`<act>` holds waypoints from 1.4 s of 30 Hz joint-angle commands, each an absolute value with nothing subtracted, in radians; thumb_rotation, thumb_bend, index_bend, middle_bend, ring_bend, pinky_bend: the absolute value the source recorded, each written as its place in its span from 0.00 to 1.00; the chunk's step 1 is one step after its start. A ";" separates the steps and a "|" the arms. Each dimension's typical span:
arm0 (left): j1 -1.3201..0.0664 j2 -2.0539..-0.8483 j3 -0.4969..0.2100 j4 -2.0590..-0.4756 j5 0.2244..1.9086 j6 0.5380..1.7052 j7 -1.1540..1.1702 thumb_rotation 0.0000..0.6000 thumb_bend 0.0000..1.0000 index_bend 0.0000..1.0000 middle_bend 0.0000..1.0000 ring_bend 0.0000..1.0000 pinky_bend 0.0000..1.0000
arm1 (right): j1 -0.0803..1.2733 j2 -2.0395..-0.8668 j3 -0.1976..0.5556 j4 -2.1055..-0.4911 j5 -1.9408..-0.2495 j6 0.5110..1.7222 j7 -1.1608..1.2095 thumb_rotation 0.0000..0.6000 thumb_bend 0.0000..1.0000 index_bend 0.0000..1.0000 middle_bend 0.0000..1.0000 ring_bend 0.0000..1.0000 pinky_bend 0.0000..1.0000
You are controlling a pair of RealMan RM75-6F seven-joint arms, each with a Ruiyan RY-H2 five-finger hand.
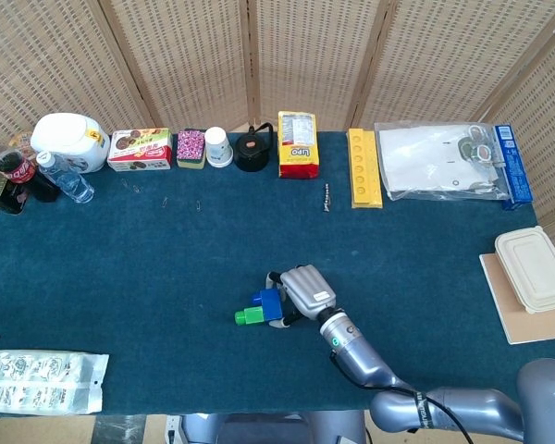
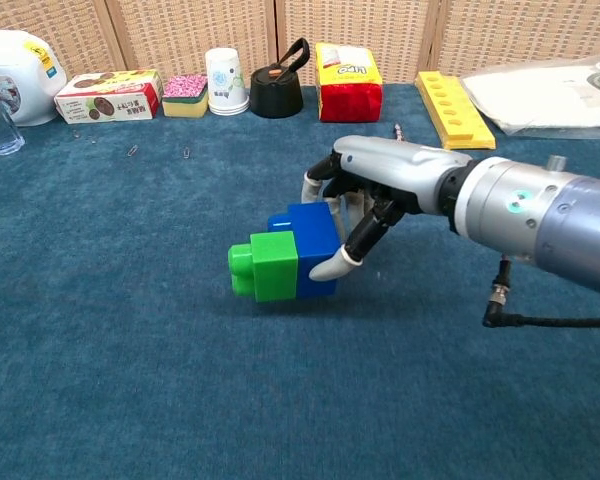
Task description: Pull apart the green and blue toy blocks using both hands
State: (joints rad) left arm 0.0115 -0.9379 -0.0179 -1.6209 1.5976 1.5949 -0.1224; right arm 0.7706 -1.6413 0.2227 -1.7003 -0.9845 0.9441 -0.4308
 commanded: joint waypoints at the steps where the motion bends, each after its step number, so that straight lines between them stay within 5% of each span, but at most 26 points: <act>1: -0.022 -0.921 -0.012 -1.670 1.642 1.567 -0.068 1.00 0.12 0.09 0.15 0.07 0.17 | 0.743 -1.563 0.235 -1.782 -0.954 0.918 -0.352 0.83 0.15 0.53 0.57 0.58 0.42; 15: -0.246 -0.938 -0.057 -1.846 1.789 1.350 0.110 1.00 0.17 0.24 0.15 0.07 0.19 | 0.700 -1.362 0.300 -1.943 -0.855 0.789 -0.042 0.83 0.15 0.53 0.57 0.59 0.44; 42: -0.586 -1.232 -0.147 -1.801 1.827 1.123 0.140 1.00 0.18 0.26 0.15 0.07 0.19 | 0.732 -1.277 0.329 -1.970 -0.826 0.673 0.210 0.83 0.15 0.55 0.58 0.60 0.44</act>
State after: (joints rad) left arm -0.5743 -1.2212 -0.1439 -1.8033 1.8318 1.1335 0.1372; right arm 0.7297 -1.2761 0.3310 -1.9708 -0.8262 0.6731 0.2080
